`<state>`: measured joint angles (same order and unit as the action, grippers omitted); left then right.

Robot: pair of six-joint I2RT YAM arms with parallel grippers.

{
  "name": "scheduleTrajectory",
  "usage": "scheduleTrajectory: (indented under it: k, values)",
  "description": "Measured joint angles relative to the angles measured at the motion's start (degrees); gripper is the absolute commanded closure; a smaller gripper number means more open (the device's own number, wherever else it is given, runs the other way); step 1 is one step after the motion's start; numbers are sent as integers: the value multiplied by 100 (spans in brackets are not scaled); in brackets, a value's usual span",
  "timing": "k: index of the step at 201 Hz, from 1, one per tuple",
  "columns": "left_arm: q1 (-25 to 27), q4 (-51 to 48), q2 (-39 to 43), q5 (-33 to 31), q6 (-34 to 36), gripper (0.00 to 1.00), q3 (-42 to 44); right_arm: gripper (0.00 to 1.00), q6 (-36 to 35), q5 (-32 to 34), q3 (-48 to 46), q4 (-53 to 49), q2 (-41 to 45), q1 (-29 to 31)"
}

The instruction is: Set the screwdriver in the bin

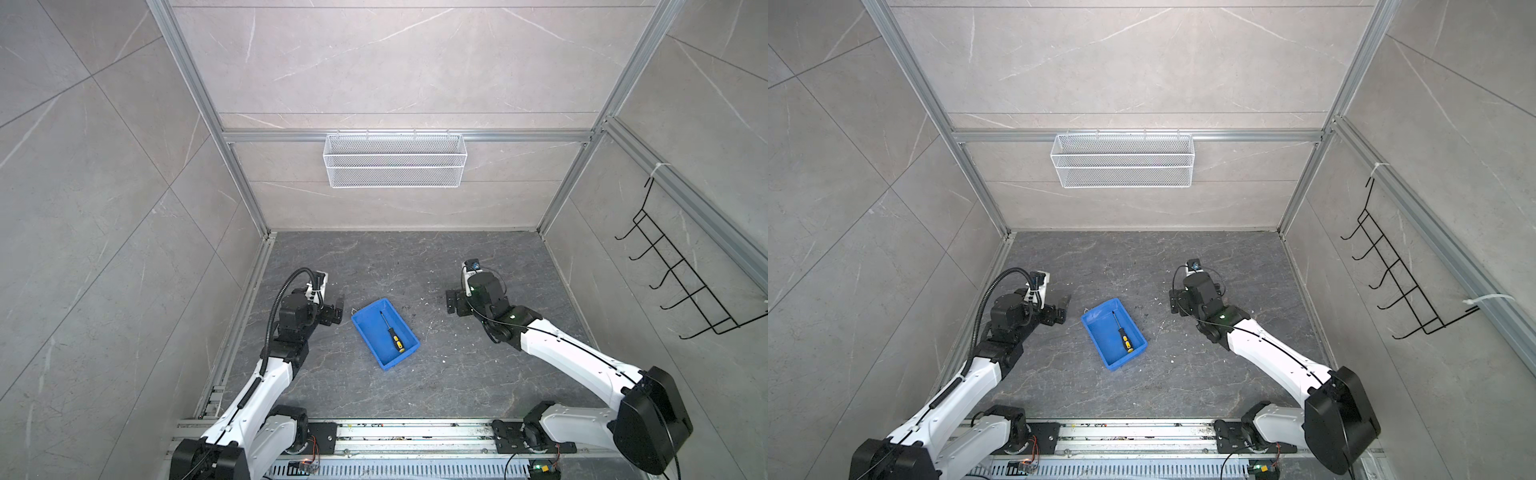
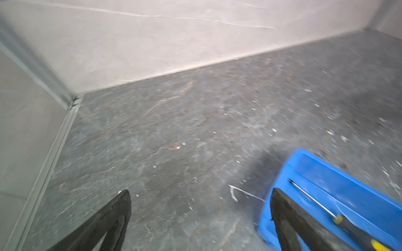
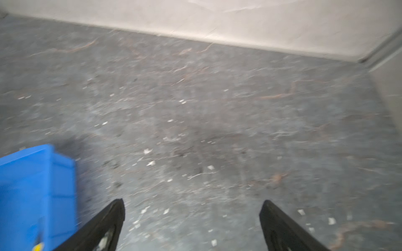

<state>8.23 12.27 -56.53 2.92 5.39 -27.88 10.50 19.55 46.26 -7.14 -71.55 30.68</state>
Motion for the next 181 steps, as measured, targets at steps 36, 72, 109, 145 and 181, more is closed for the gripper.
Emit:
scheduleTrajectory:
  k: [36,72,109,145,181]
  values:
    - [-391,579,-503,-197,-205,0,155,1,-522,321,-894,1003,295,-560]
    - [-516,1174,-1102,-601,-214,0,446,1,-848,455,-1491,2109,57,-1049]
    - [-686,1919,-1775,-774,-223,0,767,1,-1034,398,-1762,3115,-518,-1569]
    - [-931,2761,-2315,-726,-341,0,870,1,-1023,-122,-2170,4105,-839,-2120]
    - [-1056,3224,-2944,-664,-407,0,876,1,-1014,-787,-2396,4822,-1355,-2352]
